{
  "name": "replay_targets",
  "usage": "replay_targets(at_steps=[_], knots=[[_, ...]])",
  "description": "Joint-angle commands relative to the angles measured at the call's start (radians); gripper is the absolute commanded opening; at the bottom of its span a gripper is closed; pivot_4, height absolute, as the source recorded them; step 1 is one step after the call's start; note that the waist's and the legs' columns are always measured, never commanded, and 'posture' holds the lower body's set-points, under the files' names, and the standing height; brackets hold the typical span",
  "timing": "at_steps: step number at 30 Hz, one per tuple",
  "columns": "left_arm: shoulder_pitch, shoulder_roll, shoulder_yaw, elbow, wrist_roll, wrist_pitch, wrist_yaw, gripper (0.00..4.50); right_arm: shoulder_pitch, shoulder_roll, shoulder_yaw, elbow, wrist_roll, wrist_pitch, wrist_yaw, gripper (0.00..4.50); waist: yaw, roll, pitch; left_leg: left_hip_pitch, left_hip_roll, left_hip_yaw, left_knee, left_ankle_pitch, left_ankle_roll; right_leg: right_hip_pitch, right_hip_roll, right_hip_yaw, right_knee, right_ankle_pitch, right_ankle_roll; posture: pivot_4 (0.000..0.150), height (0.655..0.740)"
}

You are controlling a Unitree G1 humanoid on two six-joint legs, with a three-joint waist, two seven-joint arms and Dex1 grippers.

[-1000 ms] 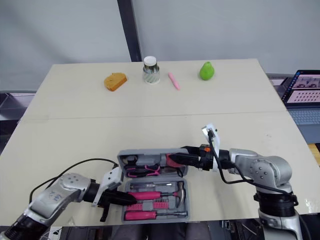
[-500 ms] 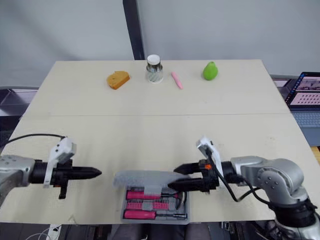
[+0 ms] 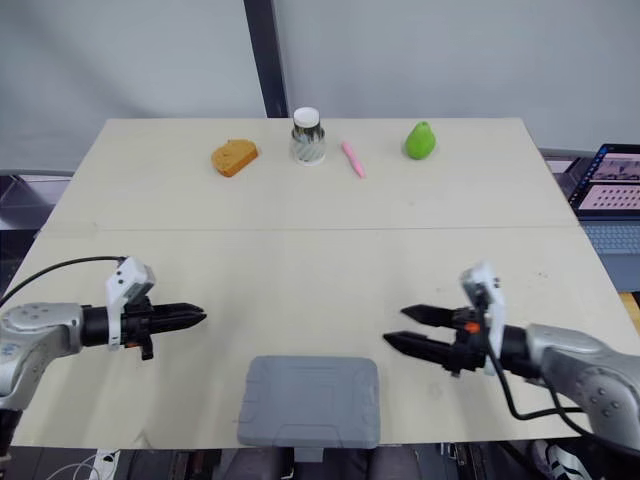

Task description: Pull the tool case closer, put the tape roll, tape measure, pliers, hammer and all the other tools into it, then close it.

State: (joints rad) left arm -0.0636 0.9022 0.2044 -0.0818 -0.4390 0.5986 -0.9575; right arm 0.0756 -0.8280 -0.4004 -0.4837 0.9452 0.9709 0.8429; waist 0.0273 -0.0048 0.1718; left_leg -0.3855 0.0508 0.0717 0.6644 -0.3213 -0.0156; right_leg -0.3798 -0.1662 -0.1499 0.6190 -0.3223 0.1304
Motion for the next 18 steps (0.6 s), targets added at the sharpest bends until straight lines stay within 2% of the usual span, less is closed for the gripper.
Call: replay_targets(at_steps=[1,4,12,18], knots=[[0.050,-0.006,0.094,0.066,0.021,-0.086,0.015,2.80,0.145,-0.059,-0.050,0.063,-0.211,-0.219,0.086,4.50,0.000,-0.001,0.000,0.000,0.000,0.000,0.000,0.000,0.000,0.000,0.000,0.000,0.000,0.000,0.000,0.150,0.7400],[0.106,-0.002,0.131,0.104,0.038,-0.138,0.013,4.33,0.220,-0.076,-0.069,0.164,-0.318,-0.359,0.124,4.50,-0.001,-0.002,0.001,0.000,0.000,0.001,0.000,0.000,0.000,0.000,0.000,0.000,-0.001,0.000,0.000,0.150,0.7400],[0.151,0.023,0.180,0.204,0.074,-0.228,0.005,4.42,0.225,-0.089,-0.108,0.357,-0.396,-0.475,0.187,4.50,-0.003,-0.002,0.001,0.002,0.001,0.003,0.000,0.000,0.000,0.000,0.000,0.001,0.000,0.000,0.000,0.150,0.7400],[0.123,0.020,0.177,0.222,0.066,-0.230,-0.005,4.42,0.200,-0.092,-0.084,0.393,-0.421,-0.495,0.210,4.50,-0.002,-0.002,0.001,0.002,0.001,0.003,0.000,0.000,0.000,0.000,0.000,0.001,0.000,0.000,0.000,0.150,0.7400]])
